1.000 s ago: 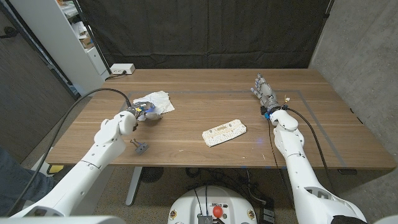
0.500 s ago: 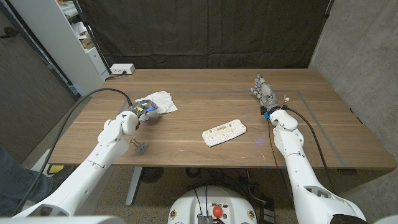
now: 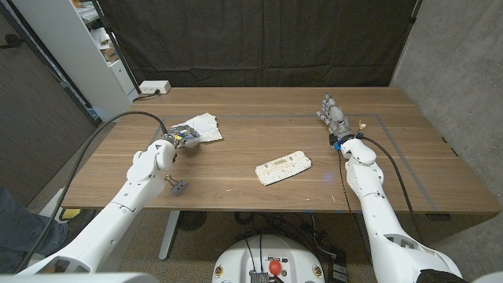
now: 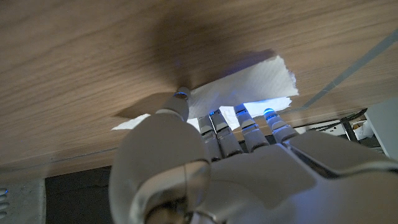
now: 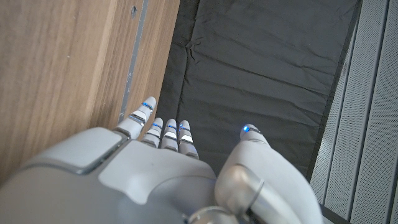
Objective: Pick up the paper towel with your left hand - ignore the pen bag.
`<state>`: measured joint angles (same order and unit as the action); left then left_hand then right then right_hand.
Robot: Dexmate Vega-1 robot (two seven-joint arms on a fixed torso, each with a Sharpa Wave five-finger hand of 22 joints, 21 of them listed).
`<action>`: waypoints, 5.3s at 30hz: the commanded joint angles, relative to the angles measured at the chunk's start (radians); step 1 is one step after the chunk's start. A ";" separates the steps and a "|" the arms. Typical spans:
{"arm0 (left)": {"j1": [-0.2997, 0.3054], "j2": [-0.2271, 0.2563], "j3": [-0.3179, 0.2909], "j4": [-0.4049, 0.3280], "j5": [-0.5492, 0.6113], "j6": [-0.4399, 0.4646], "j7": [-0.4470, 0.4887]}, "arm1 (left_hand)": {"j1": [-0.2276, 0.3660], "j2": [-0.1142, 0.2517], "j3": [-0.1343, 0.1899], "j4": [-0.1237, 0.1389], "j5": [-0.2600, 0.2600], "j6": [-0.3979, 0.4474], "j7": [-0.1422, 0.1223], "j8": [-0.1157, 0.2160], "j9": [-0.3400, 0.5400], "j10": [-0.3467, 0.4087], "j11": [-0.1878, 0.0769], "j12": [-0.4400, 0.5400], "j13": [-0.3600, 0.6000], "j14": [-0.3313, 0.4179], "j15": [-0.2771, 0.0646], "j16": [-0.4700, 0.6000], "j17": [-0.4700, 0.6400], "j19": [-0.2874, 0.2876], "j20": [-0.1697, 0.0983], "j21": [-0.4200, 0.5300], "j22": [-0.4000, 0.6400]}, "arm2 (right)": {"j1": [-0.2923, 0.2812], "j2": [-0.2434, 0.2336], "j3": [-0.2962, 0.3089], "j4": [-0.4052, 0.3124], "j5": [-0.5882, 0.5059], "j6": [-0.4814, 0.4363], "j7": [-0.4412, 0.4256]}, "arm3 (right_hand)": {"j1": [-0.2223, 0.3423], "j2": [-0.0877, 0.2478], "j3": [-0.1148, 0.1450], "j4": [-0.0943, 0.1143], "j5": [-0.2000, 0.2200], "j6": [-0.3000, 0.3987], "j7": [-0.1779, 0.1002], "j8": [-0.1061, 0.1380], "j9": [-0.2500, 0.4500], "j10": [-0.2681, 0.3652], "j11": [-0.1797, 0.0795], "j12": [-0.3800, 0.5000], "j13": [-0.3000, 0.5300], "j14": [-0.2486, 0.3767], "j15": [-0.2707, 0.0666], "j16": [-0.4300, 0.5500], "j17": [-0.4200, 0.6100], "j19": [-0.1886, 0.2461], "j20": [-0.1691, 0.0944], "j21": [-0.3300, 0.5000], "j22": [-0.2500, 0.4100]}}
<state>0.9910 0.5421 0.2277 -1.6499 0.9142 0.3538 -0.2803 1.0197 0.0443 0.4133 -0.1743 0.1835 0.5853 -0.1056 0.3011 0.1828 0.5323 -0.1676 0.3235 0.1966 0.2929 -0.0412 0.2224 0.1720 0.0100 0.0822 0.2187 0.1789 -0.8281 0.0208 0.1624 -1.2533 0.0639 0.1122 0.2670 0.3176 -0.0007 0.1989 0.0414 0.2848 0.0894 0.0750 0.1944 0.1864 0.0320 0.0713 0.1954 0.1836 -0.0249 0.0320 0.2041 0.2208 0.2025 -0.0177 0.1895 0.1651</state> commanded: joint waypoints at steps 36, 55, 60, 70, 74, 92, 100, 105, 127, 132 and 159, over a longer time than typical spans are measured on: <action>0.003 -0.015 -0.003 -0.041 0.027 0.045 0.054 | 0.078 0.016 -0.006 0.009 -0.003 0.254 0.061 0.023 0.012 0.216 0.041 0.008 0.010 0.107 -0.020 0.017 0.003 0.066 -0.004 0.007 0.000 | 0.010 0.006 0.006 0.025 0.011 0.025 0.008 | 0.004 0.005 -0.006 -0.003 -0.002 0.008 0.002 0.002 0.003 0.000 0.007 -0.002 0.003 0.006 0.006 0.009 0.005 -0.002 0.006 0.001 0.006; 0.029 -0.006 -0.022 -0.105 0.049 0.048 0.053 | 0.083 0.017 -0.014 0.012 -0.002 0.266 0.058 0.020 0.014 0.228 0.037 0.000 0.013 0.117 -0.021 0.013 0.001 0.069 -0.003 0.003 0.001 | -0.014 0.004 0.006 -0.019 0.019 0.017 0.012 | 0.003 0.007 -0.008 -0.004 -0.002 0.006 0.003 0.001 0.003 0.000 0.007 -0.002 0.003 0.006 0.007 0.009 0.005 -0.002 0.005 0.001 0.006; 0.042 -0.005 -0.034 -0.128 0.056 0.050 0.059 | 0.084 0.017 -0.015 0.012 -0.002 0.265 0.058 0.019 0.014 0.230 0.038 -0.002 0.014 0.118 -0.021 0.012 0.001 0.069 -0.002 0.002 0.001 | -0.021 0.004 0.006 -0.030 0.021 0.018 0.013 | 0.003 0.007 -0.009 -0.005 -0.002 0.006 0.004 0.001 0.003 -0.001 0.005 -0.003 0.003 0.007 0.007 0.009 0.005 -0.002 0.006 0.001 0.006; 0.056 0.000 -0.054 -0.160 0.065 0.047 0.058 | 0.084 0.017 -0.020 0.014 -0.002 0.264 0.061 0.015 0.015 0.232 0.034 -0.006 0.016 0.121 -0.019 0.010 0.001 0.069 0.001 0.000 0.001 | -0.031 0.007 0.003 -0.042 0.024 0.020 0.011 | 0.003 0.007 -0.010 -0.005 -0.002 0.006 0.004 0.001 0.003 -0.001 0.006 -0.002 0.003 0.006 0.007 0.009 0.005 -0.002 0.006 0.002 0.006; 0.060 0.000 -0.061 -0.168 0.067 0.046 0.057 | 0.084 0.017 -0.021 0.014 -0.002 0.264 0.059 0.014 0.015 0.232 0.034 -0.007 0.018 0.122 -0.019 0.009 0.001 0.068 0.001 -0.001 0.001 | -0.034 0.009 0.002 -0.046 0.025 0.022 0.009 | 0.003 0.008 -0.010 -0.006 -0.002 0.006 0.004 0.001 0.003 -0.001 0.005 -0.003 0.003 0.006 0.007 0.009 0.006 -0.002 0.006 0.002 0.006; 0.066 -0.009 -0.080 -0.182 0.061 0.026 0.071 | 0.104 0.029 -0.025 0.012 0.001 0.305 0.058 0.022 0.018 0.277 0.026 -0.004 0.028 0.133 -0.032 0.002 0.001 0.078 -0.001 -0.002 0.001 | -0.037 0.007 0.002 -0.056 0.030 0.023 0.007 | 0.003 0.008 -0.012 -0.007 -0.002 0.006 0.005 0.001 0.003 -0.001 0.006 -0.002 0.003 0.006 0.007 0.009 0.006 -0.002 0.006 0.002 0.006; 0.056 -0.018 -0.078 -0.184 0.064 0.023 0.077 | 0.131 0.040 -0.035 0.010 0.000 0.385 0.064 0.049 0.021 0.355 0.020 0.008 0.040 0.181 -0.051 0.013 0.005 0.114 -0.002 0.002 0.000 | -0.040 0.003 0.008 -0.063 0.034 0.024 0.005 | 0.003 0.008 -0.013 -0.008 -0.002 0.006 0.004 0.001 0.003 -0.002 0.008 -0.002 0.003 0.006 0.007 0.009 0.006 -0.003 0.006 0.002 0.006; 0.052 -0.019 -0.078 -0.193 0.070 0.027 0.073 | 0.135 0.039 -0.040 0.010 0.000 0.397 0.064 0.053 0.021 0.369 0.018 0.009 0.044 0.194 -0.053 0.016 0.006 0.116 0.001 0.001 -0.001 | -0.041 0.002 0.010 -0.066 0.036 0.023 0.006 | 0.003 0.009 -0.013 -0.008 -0.002 0.005 0.004 0.001 0.003 -0.001 0.008 -0.002 0.003 0.006 0.007 0.009 0.006 -0.003 0.005 0.002 0.006; 0.059 -0.011 -0.095 -0.242 0.100 0.035 0.055 | 0.145 0.037 -0.052 0.010 -0.001 0.411 0.064 0.058 0.023 0.389 0.015 0.008 0.056 0.216 -0.052 0.017 0.005 0.122 0.007 -0.003 -0.001 | -0.032 0.001 0.009 -0.062 0.040 0.031 0.011 | 0.002 0.010 -0.016 -0.009 -0.002 0.006 0.005 0.001 0.002 -0.001 0.007 -0.002 0.003 0.006 0.007 0.009 0.007 -0.004 0.005 0.002 0.006; 0.059 -0.007 -0.103 -0.256 0.104 0.033 0.048 | 0.148 0.037 -0.055 0.010 -0.001 0.413 0.066 0.059 0.023 0.390 0.016 0.007 0.059 0.219 -0.052 0.017 0.004 0.122 0.008 -0.004 -0.001 | -0.030 0.001 0.007 -0.061 0.039 0.032 0.010 | 0.003 0.010 -0.016 -0.010 -0.002 0.007 0.005 0.002 0.002 -0.001 0.007 -0.002 0.003 0.006 0.008 0.009 0.007 -0.004 0.005 0.002 0.006; 0.032 -0.009 -0.128 -0.283 0.120 0.016 0.056 | 0.164 0.039 -0.072 0.012 0.000 0.444 0.058 0.072 0.025 0.431 0.006 0.013 0.081 0.247 -0.052 0.018 0.005 0.136 0.010 -0.005 -0.001 | -0.006 0.006 0.004 -0.027 0.041 0.057 0.004 | 0.003 0.012 -0.018 -0.012 -0.002 0.008 0.006 0.002 0.002 0.000 0.008 -0.002 0.003 0.006 0.007 0.009 0.007 -0.004 0.005 0.002 0.006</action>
<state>1.0364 0.5337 0.1070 -1.9243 1.0276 0.3760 -0.2250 1.1706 0.0830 0.3453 -0.1631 0.1829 1.0182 -0.0457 0.3631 0.2026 0.9516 -0.1592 0.3310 0.2721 0.5280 -0.0518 0.2380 0.1746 0.1375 0.0896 0.2176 0.1772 -0.8453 0.0246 0.1685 -1.2948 0.1041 0.1601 0.2752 0.3177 -0.0008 0.1851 0.0276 0.2848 0.0893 0.0751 0.1944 0.1864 0.0320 0.0713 0.1954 0.1836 -0.0231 0.0338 0.2041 0.2253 0.1990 -0.0142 0.1895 0.1698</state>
